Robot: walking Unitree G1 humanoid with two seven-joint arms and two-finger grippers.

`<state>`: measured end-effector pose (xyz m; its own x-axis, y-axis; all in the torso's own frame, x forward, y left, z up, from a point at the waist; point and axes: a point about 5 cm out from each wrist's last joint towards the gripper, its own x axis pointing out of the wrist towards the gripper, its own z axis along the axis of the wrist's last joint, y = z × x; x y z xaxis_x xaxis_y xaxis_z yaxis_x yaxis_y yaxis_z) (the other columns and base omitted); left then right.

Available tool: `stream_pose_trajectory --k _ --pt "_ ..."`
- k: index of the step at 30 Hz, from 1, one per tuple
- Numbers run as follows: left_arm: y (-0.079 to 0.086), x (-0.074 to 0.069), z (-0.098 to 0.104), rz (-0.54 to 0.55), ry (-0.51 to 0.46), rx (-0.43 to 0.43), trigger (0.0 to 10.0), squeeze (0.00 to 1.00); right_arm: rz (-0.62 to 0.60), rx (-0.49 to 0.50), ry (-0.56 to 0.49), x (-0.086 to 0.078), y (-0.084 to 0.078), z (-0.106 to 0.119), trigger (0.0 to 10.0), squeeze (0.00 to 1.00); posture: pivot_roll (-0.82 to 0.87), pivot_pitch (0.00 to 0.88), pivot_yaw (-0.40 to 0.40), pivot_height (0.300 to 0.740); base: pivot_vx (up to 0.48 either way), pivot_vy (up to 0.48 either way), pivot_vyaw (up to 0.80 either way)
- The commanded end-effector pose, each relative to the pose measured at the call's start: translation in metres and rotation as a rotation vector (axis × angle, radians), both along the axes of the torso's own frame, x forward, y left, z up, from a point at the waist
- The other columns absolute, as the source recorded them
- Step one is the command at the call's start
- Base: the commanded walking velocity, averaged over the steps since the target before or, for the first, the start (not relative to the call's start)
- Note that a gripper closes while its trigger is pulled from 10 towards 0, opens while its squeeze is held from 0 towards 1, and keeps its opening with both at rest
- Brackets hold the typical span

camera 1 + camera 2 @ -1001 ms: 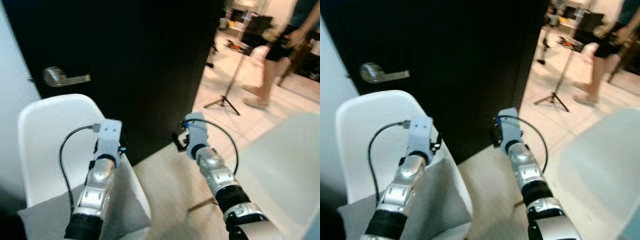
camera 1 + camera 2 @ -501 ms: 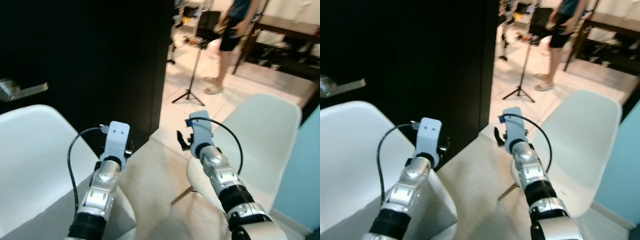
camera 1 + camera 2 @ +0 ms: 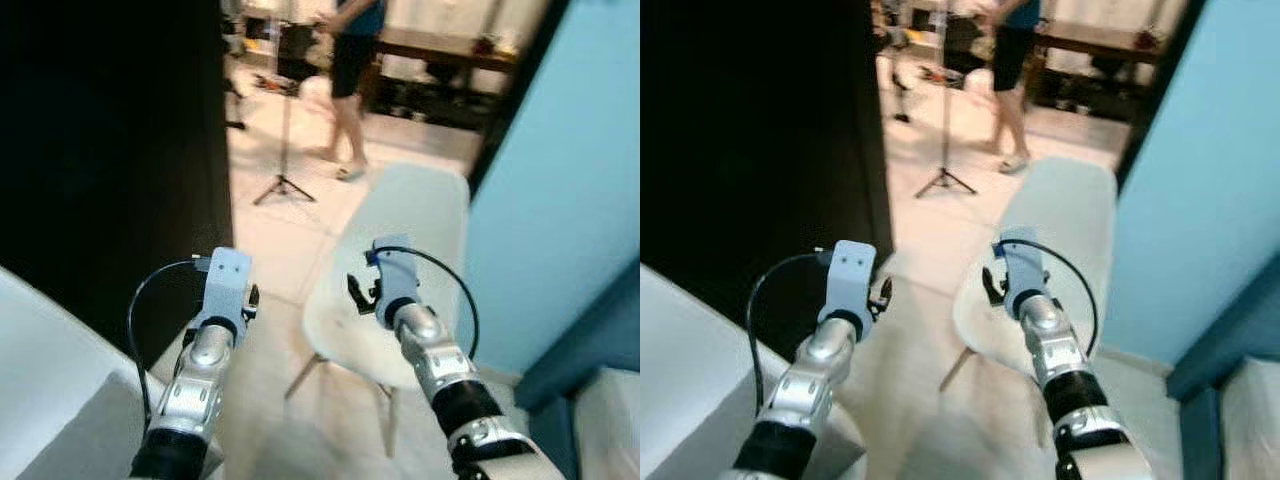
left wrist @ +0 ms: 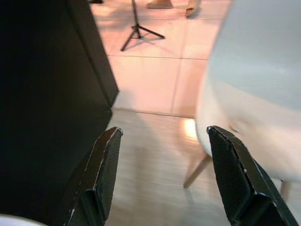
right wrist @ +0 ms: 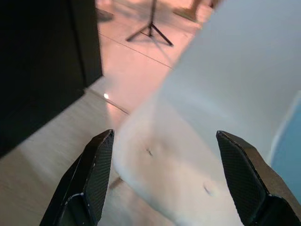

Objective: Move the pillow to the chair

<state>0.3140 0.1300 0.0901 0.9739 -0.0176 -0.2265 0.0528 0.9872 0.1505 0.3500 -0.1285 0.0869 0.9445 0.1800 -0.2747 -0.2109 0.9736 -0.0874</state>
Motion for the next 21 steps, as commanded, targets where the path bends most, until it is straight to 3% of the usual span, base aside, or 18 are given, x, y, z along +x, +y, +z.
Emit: stream_pose_trajectory --k 1,21 --pt "0.0005 -0.0022 -0.0049 -0.005 0.024 0.006 10.0 0.00 0.001 -0.006 0.010 -0.0002 0.0010 -0.0007 10.0 0.00 0.00 0.000 -0.067 0.740 0.000 0.000 -0.80" --pt "0.0035 -0.0085 -0.0096 -0.020 0.043 0.024 10.0 0.00 -0.013 -0.006 0.052 -0.0053 0.0011 -0.0084 10.0 0.00 0.00 0.000 -0.041 0.740 0.000 0.000 -0.80"
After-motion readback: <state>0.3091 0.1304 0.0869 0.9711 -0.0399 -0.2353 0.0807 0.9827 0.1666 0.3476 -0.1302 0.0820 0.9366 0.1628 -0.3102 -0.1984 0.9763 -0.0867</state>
